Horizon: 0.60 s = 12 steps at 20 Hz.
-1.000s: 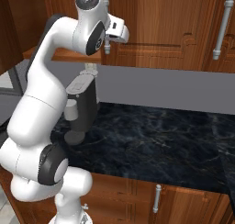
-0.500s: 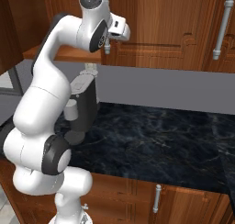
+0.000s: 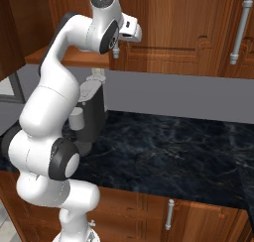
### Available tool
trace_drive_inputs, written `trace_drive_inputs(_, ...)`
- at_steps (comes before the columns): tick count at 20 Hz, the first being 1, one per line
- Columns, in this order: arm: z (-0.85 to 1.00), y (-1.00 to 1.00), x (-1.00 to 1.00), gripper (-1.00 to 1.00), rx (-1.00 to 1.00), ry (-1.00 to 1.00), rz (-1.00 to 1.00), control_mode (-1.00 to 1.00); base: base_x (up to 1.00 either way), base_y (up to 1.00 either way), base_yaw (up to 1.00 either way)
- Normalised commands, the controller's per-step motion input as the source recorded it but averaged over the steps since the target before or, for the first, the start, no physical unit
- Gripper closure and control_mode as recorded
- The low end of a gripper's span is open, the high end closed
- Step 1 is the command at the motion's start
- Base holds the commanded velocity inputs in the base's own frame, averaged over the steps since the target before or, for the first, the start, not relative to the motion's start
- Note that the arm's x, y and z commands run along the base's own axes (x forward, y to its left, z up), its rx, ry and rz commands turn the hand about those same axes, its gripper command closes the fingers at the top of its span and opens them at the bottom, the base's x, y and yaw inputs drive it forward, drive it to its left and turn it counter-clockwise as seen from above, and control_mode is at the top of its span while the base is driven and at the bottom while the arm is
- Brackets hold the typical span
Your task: Move the bowls from the cabinet to the plates on the dining table.
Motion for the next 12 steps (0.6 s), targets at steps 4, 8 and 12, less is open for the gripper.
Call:
trace_drive_inputs(4, 0.00, -0.01, 0.07, -1.00, 0.00, 0.00, 0.00, -1.00, 0.00, 0.00, 0.00)
trace_drive_inputs(8, 0.00, 0.00, 0.00, 1.00, 0.00, 0.00, 0.00, -1.00, 0.00, 0.00, 0.00)
trace_drive_inputs(12, 0.00, 0.00, 0.00, 1.00, 0.00, 0.00, 0.00, -1.00, 0.00, 0.00, 0.00)
